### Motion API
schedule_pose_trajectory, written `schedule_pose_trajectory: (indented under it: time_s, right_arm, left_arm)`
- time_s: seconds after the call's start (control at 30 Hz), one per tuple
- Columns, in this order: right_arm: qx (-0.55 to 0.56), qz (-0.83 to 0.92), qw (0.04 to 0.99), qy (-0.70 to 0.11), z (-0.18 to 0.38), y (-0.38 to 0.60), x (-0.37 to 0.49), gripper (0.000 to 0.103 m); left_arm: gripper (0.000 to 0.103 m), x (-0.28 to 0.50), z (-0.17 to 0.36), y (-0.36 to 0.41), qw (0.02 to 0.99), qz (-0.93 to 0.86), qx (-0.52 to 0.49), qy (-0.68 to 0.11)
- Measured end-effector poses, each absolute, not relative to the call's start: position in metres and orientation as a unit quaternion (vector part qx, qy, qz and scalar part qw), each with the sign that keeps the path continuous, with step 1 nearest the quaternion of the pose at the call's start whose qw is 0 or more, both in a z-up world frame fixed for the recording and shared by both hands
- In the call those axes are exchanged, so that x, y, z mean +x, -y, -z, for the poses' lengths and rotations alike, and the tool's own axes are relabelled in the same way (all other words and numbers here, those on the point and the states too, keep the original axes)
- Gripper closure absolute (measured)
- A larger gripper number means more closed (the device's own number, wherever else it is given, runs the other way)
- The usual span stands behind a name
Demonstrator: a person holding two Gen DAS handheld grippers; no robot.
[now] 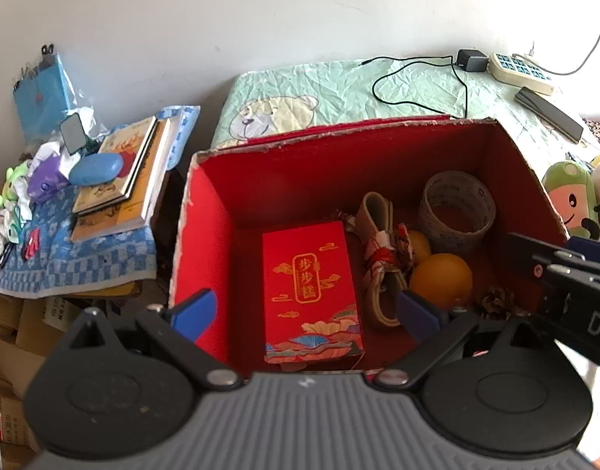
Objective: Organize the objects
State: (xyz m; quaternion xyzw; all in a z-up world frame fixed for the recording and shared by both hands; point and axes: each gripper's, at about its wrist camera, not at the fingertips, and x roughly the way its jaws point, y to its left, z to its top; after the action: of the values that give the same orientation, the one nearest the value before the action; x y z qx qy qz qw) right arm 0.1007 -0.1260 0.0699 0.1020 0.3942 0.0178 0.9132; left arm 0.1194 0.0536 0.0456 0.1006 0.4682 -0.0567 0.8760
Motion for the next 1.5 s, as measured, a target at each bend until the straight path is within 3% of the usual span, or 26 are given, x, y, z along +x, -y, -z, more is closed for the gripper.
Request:
schedule_pose_trajectory:
  time_s: [1.5]
  right_arm:
    - [0.079,-0.039,0.906,-0.414,-0.049,0.12,0.133,0.039]
  left_arm:
    - [0.004,0.139,-0.027,-0.063,0.882,0.032,0.091,-0.462]
